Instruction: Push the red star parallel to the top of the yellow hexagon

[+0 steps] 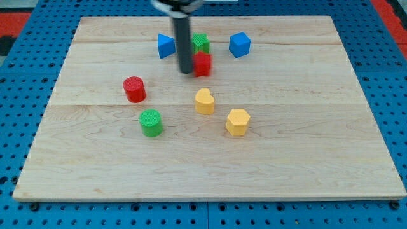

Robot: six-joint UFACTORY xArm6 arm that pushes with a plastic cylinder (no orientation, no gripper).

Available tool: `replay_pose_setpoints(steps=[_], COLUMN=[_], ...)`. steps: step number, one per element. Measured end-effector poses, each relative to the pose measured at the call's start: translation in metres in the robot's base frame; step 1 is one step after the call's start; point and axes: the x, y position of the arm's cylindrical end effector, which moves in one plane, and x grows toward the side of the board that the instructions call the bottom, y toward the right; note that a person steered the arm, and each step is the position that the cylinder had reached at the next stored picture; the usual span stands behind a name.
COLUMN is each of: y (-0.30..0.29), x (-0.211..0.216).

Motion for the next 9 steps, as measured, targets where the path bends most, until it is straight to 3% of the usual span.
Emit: replay_pose_setpoints(steps=[1, 2, 3, 4, 5, 6, 9], y=[-0.009, -0.058, -0.057, -0.026, 0.029, 0.033, 0.078], x=[0.033, 0.035, 0.0, -0.037, -0.041, -0.015, -0.01])
